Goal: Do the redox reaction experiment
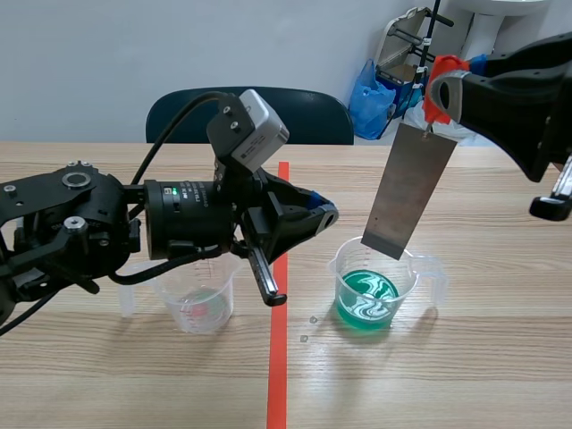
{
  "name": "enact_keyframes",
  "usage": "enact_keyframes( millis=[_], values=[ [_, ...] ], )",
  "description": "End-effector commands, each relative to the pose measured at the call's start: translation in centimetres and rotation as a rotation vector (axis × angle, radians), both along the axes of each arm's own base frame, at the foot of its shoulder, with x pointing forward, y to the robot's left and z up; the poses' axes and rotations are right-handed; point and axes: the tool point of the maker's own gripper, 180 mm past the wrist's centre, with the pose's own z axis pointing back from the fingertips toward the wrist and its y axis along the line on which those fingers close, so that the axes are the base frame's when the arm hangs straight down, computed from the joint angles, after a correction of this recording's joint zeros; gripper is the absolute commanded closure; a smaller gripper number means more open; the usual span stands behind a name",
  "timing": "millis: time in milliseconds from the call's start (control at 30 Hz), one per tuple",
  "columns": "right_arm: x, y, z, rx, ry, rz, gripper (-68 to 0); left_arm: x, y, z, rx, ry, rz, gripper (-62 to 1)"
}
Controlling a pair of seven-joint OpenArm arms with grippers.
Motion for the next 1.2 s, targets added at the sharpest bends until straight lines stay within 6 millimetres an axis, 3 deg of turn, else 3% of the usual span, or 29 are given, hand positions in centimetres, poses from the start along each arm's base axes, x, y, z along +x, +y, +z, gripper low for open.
enact_keyframes(
  millis=[0,533,733,900,1033,1167],
  values=[
    [0.0,0.2,1.3,0.02,-0.035,0.012,-0.6,0.0,-0.5,0.9,-0.024,-0.011,-0.006,-2.7],
    [0.0,0.2,1.3,0.02,-0.035,0.012,-0.6,0.2,-1.4,1.1,-0.033,-0.009,0.006,-2.7],
    [0.0,0.2,1.3,0.02,-0.036,0.012,-0.6,0.9,-0.4,0.7,0.001,-0.034,0.039,-2.7],
    [0.0,0.2,1.3,0.021,-0.036,0.013,-0.6,1.8,4.1,-0.2,0.053,-0.055,0.098,-2.7],
    [0.0,0.2,1.3,0.02,-0.036,0.012,-0.6,2.3,10.6,-1.5,0.133,-0.053,0.204,-2.7],
    [0.0,0.2,1.3,0.02,-0.036,0.012,-0.6,1.0,17.7,-1.8,0.193,-0.049,0.315,-2.7]
  ],
)
